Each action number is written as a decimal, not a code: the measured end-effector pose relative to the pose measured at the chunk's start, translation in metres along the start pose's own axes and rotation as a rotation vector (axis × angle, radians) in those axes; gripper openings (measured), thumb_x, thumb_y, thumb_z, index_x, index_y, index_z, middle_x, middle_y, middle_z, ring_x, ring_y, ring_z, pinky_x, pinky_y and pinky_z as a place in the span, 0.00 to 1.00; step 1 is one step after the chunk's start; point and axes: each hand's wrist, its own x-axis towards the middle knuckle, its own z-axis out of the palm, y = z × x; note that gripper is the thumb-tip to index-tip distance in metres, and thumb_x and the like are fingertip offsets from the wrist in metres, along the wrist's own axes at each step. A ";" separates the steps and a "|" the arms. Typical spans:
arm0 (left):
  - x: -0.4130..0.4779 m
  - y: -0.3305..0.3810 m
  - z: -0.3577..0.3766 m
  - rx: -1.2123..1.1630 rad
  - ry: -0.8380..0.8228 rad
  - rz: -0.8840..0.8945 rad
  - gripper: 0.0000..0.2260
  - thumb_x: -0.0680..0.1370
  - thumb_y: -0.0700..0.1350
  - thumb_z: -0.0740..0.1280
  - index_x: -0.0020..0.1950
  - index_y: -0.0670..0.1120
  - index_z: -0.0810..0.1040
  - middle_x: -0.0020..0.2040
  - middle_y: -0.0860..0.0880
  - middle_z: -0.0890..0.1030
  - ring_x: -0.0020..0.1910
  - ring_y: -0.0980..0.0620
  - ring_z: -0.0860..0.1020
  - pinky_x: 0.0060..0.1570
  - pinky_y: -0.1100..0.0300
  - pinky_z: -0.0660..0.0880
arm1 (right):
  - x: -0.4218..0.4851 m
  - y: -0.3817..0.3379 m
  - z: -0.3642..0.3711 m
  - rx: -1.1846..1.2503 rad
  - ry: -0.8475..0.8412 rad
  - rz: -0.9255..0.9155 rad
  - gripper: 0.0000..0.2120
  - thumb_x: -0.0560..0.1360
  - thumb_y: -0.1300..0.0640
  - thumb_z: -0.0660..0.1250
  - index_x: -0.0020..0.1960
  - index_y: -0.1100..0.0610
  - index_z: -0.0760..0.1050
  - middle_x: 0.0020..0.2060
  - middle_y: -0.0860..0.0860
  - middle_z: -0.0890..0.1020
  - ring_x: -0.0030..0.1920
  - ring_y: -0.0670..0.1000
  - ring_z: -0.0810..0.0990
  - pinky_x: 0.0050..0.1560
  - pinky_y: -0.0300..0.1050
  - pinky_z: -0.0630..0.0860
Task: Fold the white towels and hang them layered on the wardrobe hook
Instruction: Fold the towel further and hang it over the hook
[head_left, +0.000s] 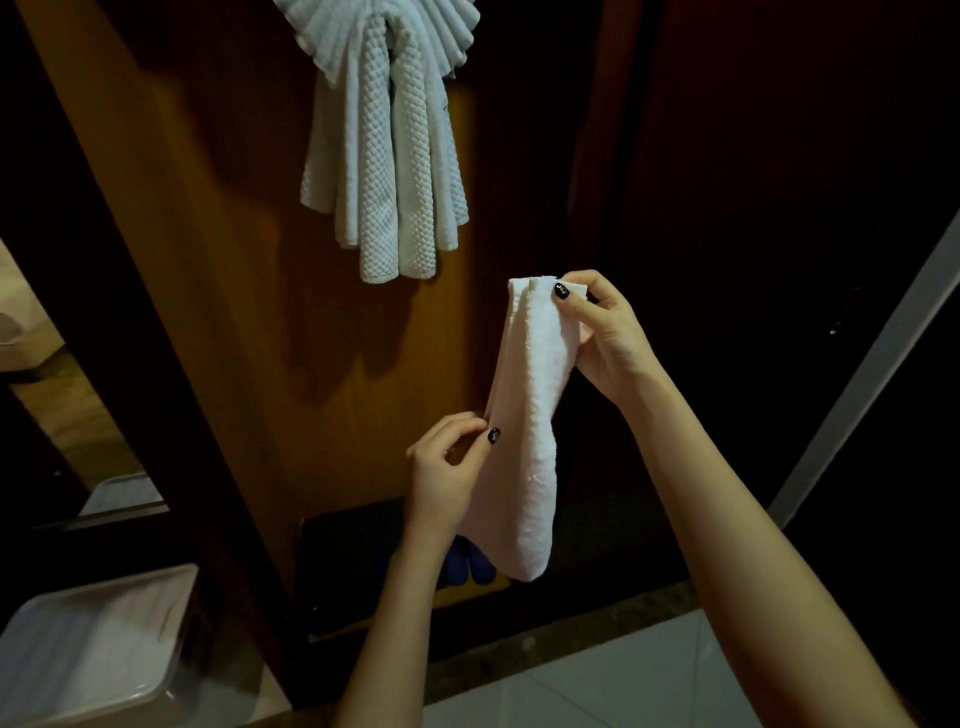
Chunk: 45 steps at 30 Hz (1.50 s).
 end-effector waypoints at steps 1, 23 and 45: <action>0.002 0.001 0.000 0.000 -0.040 -0.058 0.09 0.76 0.37 0.71 0.50 0.51 0.81 0.47 0.64 0.77 0.49 0.71 0.76 0.49 0.75 0.72 | 0.000 0.000 -0.001 -0.002 -0.001 0.002 0.05 0.76 0.63 0.67 0.43 0.56 0.75 0.38 0.48 0.82 0.39 0.46 0.82 0.38 0.41 0.79; -0.001 -0.021 -0.007 0.071 -0.391 -0.220 0.10 0.74 0.37 0.73 0.33 0.43 0.78 0.36 0.50 0.70 0.34 0.55 0.69 0.36 0.62 0.63 | 0.006 0.000 -0.015 0.043 0.048 0.051 0.01 0.77 0.61 0.66 0.47 0.56 0.75 0.43 0.51 0.81 0.42 0.48 0.81 0.43 0.42 0.79; -0.047 -0.059 -0.019 -0.137 -0.559 -0.597 0.14 0.78 0.38 0.69 0.34 0.34 0.77 0.42 0.42 0.74 0.41 0.51 0.75 0.43 0.64 0.69 | -0.003 0.025 -0.057 0.105 0.221 0.093 0.02 0.79 0.62 0.65 0.47 0.58 0.75 0.40 0.50 0.81 0.40 0.46 0.81 0.42 0.41 0.80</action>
